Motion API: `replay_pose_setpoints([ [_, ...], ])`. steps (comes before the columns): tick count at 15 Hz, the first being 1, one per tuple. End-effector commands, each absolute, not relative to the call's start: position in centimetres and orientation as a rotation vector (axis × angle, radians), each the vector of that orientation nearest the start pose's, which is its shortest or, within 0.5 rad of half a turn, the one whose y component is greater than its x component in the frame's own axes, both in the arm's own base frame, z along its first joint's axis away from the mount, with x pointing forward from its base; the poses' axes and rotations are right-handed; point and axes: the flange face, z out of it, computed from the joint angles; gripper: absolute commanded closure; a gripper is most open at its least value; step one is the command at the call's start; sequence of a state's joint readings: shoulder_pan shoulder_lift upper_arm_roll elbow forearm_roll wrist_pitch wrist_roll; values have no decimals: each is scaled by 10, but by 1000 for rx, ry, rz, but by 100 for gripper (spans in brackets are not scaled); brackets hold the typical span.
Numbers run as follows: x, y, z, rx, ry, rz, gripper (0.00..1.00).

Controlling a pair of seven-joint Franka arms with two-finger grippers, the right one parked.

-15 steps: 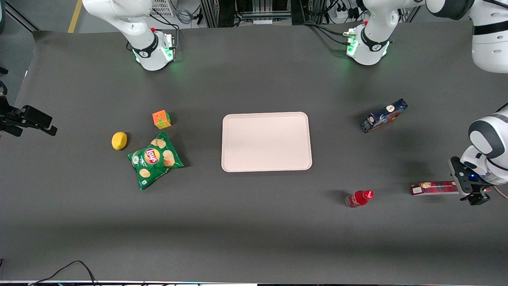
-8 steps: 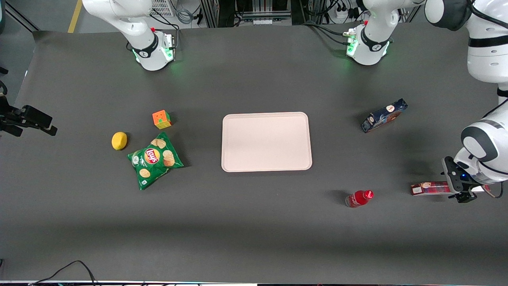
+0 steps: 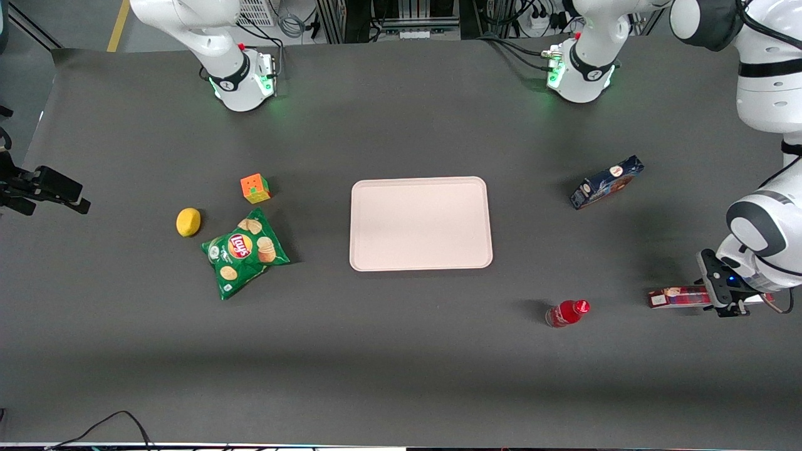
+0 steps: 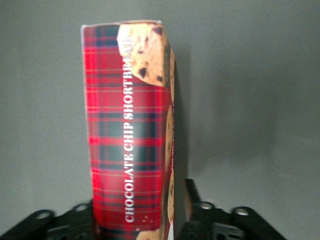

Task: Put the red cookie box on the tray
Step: 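Close the left gripper on the red box's end and lift it, then carry the held red box over to the pink tray's rim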

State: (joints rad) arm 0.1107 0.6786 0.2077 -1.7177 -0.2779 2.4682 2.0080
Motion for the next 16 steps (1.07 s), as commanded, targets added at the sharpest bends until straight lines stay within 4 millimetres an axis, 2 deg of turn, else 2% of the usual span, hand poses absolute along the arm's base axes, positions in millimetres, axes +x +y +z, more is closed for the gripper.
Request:
replay_pose_setpoints([
  [1, 656, 198, 212, -2203, 2130, -162, 78],
  [6, 660, 193, 222, -2237, 2077, -169, 100],
  [7, 661, 192, 228, -2252, 2062, -174, 100],
  [9, 663, 188, 255, -2287, 2009, -207, 100],
  [11, 661, 177, 284, -2396, 1935, -223, 100],
  [13, 659, 157, 322, -2527, 1816, -217, 100],
  [16, 650, 116, 386, -2751, 1555, -183, 100],
])
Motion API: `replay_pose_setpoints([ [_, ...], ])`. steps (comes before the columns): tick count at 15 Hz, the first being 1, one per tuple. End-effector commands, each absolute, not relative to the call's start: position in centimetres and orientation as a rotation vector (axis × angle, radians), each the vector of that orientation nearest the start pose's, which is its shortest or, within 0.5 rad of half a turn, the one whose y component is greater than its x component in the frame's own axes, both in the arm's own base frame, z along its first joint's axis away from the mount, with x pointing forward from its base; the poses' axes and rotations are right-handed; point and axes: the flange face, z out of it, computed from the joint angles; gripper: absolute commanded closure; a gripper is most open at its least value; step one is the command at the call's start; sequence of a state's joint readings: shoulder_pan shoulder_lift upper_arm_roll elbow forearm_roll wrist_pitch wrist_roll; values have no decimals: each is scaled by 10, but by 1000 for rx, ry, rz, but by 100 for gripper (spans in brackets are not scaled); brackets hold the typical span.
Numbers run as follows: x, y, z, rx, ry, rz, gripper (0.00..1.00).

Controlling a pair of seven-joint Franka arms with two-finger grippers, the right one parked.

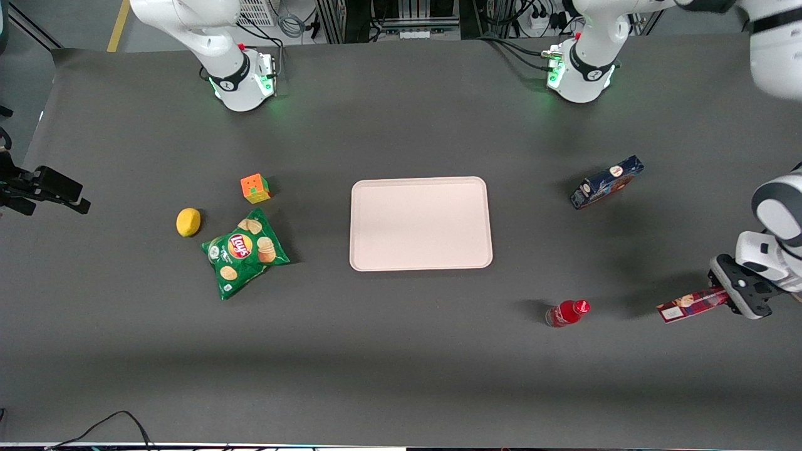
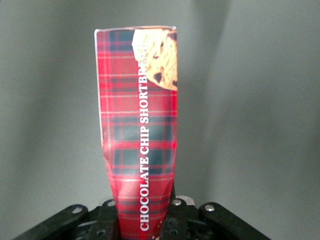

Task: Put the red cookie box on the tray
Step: 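Carry the held red box over to the pink tray's rim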

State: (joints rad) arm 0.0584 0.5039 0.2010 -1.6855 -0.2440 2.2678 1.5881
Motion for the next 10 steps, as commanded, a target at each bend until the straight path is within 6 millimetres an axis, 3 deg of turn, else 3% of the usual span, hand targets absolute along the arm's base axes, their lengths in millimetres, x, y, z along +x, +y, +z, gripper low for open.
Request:
replay_pose_setpoints([
  [1, 645, 98, 407, -2828, 1472, -174, 100],
  [5, 621, 5, 480, -3058, 1066, -95, 100],
  [8, 602, -78, 514, -3190, 717, -72, 100],
  [10, 589, -142, 522, -3248, 513, -60, 100],
])
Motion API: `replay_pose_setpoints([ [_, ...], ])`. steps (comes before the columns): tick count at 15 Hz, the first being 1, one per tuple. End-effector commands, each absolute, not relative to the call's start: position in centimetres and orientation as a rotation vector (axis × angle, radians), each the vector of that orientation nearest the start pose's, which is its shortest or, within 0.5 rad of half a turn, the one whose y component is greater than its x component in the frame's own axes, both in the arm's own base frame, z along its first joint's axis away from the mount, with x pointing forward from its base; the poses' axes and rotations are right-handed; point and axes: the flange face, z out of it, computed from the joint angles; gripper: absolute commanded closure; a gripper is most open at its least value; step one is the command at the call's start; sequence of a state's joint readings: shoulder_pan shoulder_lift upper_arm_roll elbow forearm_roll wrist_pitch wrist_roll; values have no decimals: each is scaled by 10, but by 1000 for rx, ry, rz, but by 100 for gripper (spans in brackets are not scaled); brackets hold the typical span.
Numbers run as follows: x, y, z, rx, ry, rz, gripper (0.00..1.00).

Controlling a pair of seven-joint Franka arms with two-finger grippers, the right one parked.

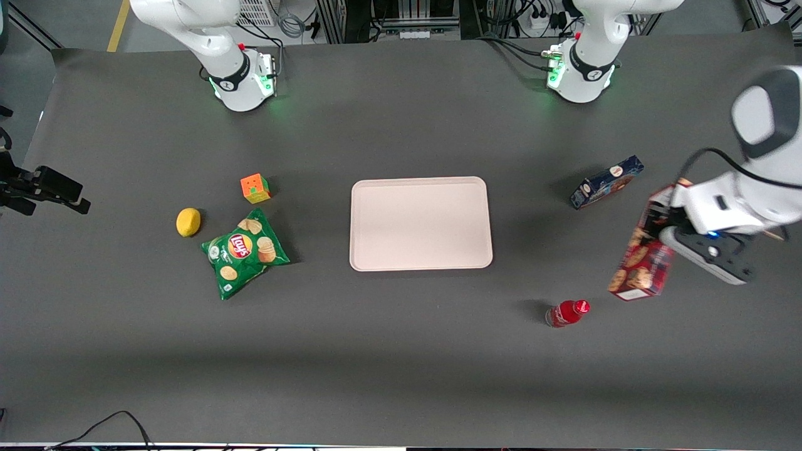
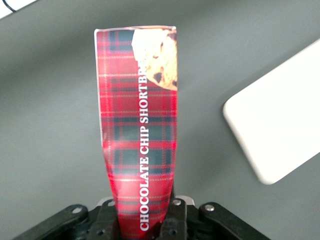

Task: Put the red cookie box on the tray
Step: 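Carry the held red box over to the pink tray's rim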

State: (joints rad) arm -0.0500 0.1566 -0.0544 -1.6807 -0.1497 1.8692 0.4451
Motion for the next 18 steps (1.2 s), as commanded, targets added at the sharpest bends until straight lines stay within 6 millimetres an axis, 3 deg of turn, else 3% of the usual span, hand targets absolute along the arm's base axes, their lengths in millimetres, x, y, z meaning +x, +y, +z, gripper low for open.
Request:
replay_pose_setpoints([
  [1, 583, -167, 522, -3272, 395, -56, 100],
  [3, 570, -217, 514, -3294, 266, -29, 100],
  [5, 559, -249, 491, -3259, 206, -45, 100],
  [10, 532, -302, 398, -3211, 92, -83, 100],
  [12, 516, -319, 359, -3178, 38, -125, 100],
  [15, 499, -323, 312, -3201, -40, -160, 100],
  [18, 481, -339, 281, -3212, -103, -111, 100],
])
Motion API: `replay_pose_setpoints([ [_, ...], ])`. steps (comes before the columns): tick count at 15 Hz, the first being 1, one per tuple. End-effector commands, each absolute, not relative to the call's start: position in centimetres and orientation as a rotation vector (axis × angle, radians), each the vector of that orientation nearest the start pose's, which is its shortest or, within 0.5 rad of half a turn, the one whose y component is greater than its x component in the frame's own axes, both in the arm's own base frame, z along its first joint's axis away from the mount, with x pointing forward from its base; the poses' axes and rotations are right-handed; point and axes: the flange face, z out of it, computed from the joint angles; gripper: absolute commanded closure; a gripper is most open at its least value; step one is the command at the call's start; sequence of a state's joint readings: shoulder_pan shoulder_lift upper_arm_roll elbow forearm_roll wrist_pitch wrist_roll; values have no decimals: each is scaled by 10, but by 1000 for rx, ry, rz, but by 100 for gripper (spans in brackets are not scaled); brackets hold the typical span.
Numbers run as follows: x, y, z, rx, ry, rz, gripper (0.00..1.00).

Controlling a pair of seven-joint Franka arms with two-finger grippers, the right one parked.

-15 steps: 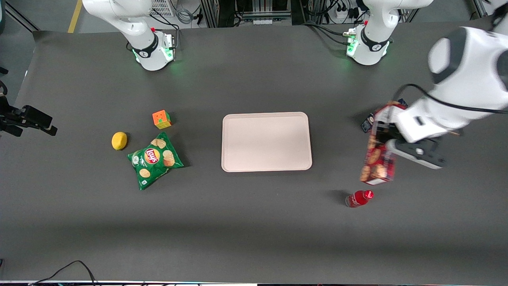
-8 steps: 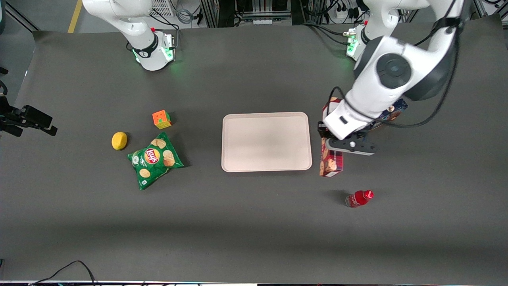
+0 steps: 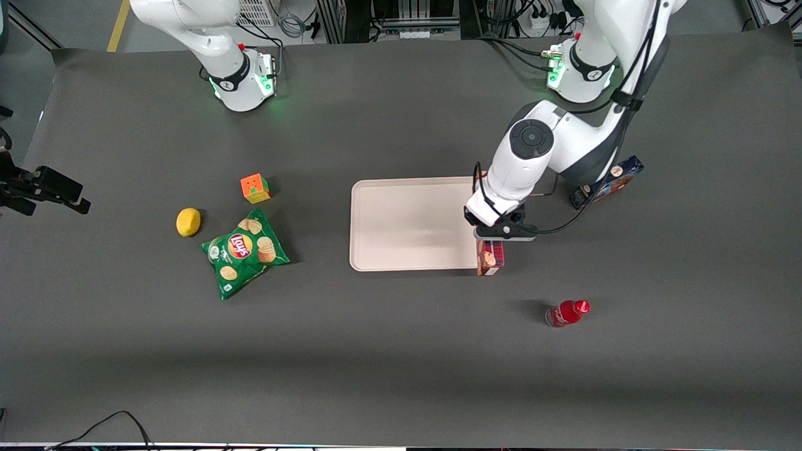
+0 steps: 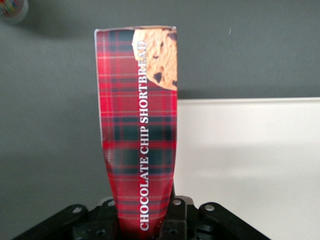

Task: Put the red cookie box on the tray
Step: 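Carry the held red box over to the pink tray's rim, then lower the red box onto the tray and open the left gripper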

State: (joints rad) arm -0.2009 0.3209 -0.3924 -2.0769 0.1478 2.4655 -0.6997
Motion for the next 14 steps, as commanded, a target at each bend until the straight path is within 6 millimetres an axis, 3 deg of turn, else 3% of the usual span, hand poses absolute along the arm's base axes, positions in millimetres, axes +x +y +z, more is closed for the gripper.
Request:
replay_pose_setpoints([
  [1, 476, -343, 275, -3209, -100, -92, 100],
  [7, 458, -349, 251, -3176, -38, -75, 100],
  [14, 456, -351, 233, -3149, -90, -115, 99],
])
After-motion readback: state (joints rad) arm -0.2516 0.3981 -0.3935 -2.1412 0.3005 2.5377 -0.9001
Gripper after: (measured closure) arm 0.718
